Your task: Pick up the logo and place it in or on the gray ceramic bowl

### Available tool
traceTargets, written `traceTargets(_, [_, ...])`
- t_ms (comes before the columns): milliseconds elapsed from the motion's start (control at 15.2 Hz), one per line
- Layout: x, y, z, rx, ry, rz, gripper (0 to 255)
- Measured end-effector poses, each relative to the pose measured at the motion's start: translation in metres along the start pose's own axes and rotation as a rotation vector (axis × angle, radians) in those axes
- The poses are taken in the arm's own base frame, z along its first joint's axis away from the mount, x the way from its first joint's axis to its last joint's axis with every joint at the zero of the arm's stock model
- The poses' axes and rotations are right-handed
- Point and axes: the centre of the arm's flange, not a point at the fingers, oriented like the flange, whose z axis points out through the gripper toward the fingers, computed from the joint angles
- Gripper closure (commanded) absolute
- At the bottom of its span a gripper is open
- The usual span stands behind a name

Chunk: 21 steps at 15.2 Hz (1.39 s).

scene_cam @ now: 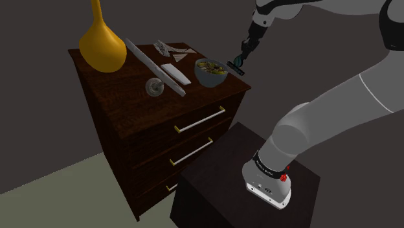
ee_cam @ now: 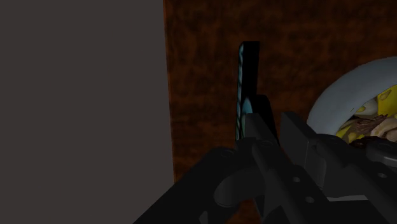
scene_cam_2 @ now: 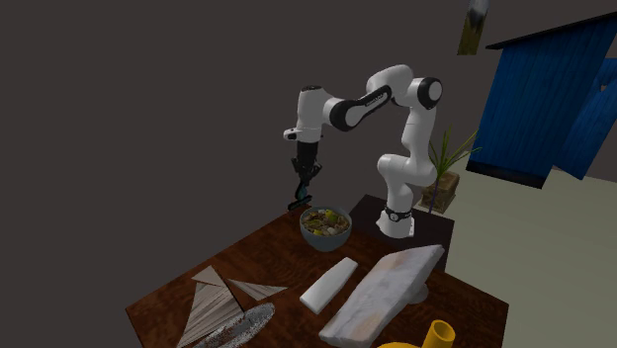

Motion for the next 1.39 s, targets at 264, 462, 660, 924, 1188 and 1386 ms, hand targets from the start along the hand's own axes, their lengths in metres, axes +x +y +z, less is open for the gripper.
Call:
traceTargets(264, [0.002,-0.001,-0.02,0.0,0.0,0.0,255])
traceTargets(462, [0.002,0.001,-0.038,0.0,0.0,0.0,255])
traceTargets(660, [0.006,0.0,-0.054,0.0,0.0,0.0,255])
traceTargets(924, [0.007,0.0,-0.074,0.0,0.0,0.0,255])
traceTargets(1188, [0.01,0.001,-0.096,0.0,0.0,0.0,255])
traceTargets(1386, [0.013,-0.005,-0.108,0.0,0.0,0.0,255])
